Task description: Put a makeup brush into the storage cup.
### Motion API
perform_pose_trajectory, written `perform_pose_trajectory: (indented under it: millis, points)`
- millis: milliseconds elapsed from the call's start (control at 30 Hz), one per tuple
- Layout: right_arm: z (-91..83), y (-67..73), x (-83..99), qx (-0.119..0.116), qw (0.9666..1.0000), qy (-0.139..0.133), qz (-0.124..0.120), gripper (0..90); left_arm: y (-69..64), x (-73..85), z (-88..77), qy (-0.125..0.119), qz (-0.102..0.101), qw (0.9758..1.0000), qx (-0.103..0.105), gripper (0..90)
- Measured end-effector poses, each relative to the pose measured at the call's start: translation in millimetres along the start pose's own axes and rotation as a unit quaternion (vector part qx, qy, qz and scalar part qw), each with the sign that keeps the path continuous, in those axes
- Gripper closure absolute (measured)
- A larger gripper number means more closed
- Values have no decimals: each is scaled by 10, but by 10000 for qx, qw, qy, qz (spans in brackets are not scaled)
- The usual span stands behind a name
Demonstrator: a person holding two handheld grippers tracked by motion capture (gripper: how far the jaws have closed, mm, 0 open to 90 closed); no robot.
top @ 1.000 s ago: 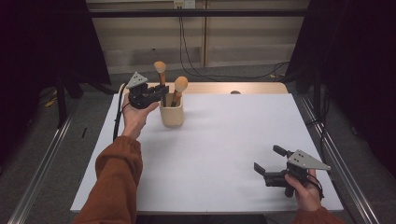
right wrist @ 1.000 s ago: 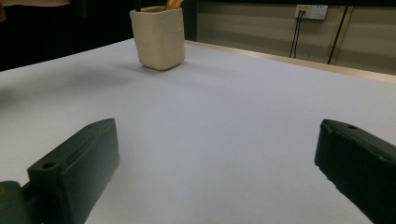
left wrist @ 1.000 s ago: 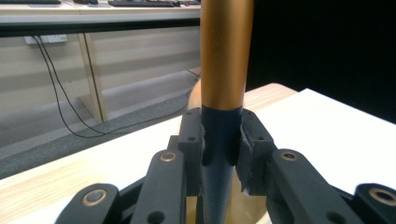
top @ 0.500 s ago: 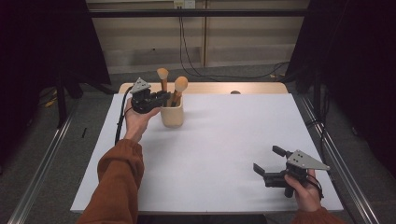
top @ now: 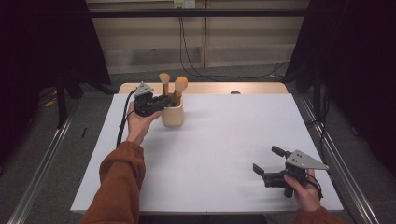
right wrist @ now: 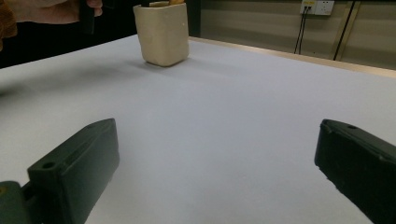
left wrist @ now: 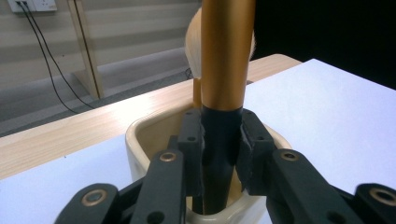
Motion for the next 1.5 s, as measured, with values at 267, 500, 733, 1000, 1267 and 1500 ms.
perform_pose_trajectory:
  millis: [267,500,733,1000,1267,1500]
  points:
    - [8,11,9,-34,10000,39,-10,0,7,68,14,190,45,9998,-2,732]
    - [11,7,10,-33,10000,45,-20,0,-13,93,-13,148,4,9999,31,652]
    - [15,6,7,-28,10000,37,-24,0,-43,78,-46,47,33,10000,-39,498]
    - [22,-28,9,6,10000,17,-8,0,-54,81,-123,-114,-34,9999,18,316]
    - [19,-54,2,31,10000,-16,54,0,-35,75,-235,-109,-140,9998,18,149]
    - [14,-69,-7,88,9999,-62,90,0,-41,59,-380,-140,-259,9995,62,81]
Point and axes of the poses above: each handheld gripper's, and its own axes: z roughly forward along the jaws, x roughly out of its underside, y roughly to its left, the point moved 8 cm from there along z, roughly forward along the jaws, and after that the axes turned 1 degree about -x, right-handed, at the moved point
